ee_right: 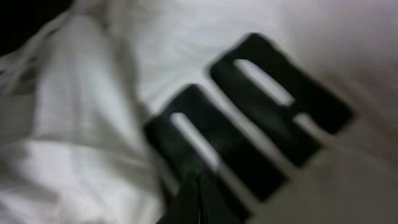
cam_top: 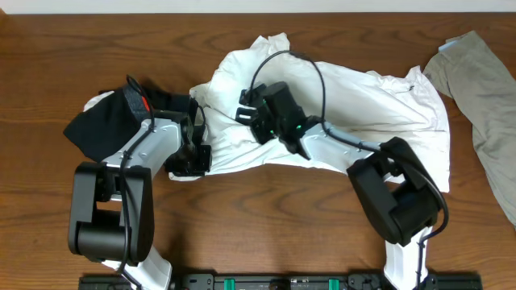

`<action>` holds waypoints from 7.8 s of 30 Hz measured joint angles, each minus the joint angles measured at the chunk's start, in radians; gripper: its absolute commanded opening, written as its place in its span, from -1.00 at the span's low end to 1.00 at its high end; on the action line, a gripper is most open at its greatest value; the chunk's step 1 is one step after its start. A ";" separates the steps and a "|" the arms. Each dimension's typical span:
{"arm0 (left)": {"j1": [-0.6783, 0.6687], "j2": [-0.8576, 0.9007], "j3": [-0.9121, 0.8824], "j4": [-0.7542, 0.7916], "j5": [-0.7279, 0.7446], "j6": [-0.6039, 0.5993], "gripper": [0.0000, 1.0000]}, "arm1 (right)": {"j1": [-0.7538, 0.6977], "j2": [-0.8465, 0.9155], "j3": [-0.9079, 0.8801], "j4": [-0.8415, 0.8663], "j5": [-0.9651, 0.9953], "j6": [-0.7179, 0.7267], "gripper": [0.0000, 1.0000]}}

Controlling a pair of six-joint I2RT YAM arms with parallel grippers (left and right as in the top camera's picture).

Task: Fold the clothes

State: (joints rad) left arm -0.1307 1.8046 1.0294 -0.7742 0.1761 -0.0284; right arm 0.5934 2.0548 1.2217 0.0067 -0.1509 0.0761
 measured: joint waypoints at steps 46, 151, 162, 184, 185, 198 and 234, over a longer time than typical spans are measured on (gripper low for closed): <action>0.000 0.000 0.000 0.001 0.000 0.000 -0.53 | 0.038 0.004 0.169 -0.369 -0.081 -0.108 -0.98; 0.004 0.000 0.000 0.034 -0.011 0.003 -0.27 | -1.131 -0.456 -0.098 -1.105 0.133 0.250 -0.14; 0.004 0.000 0.000 0.034 -0.011 0.003 -0.26 | -1.160 -0.444 -0.332 -0.829 0.121 0.290 -0.16; 0.004 0.000 0.000 0.033 -0.011 0.003 -0.26 | -1.160 -0.444 -0.407 -0.681 0.156 0.388 -0.97; 0.004 0.000 0.001 0.032 -0.011 0.003 -0.26 | -1.161 -0.444 -0.407 -0.679 0.167 0.388 -0.97; 0.048 0.000 0.002 0.012 -0.011 0.002 -0.26 | -1.173 -0.444 -0.383 -0.673 0.211 0.372 -0.24; 0.056 0.000 0.002 -0.004 -0.011 -0.001 -0.26 | -1.205 -0.438 -0.339 -0.589 0.170 0.335 -0.98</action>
State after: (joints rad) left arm -0.0746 1.8042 1.0309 -0.7784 0.1650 -0.0292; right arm -0.6121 1.6169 0.8825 -0.5823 0.0189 0.4114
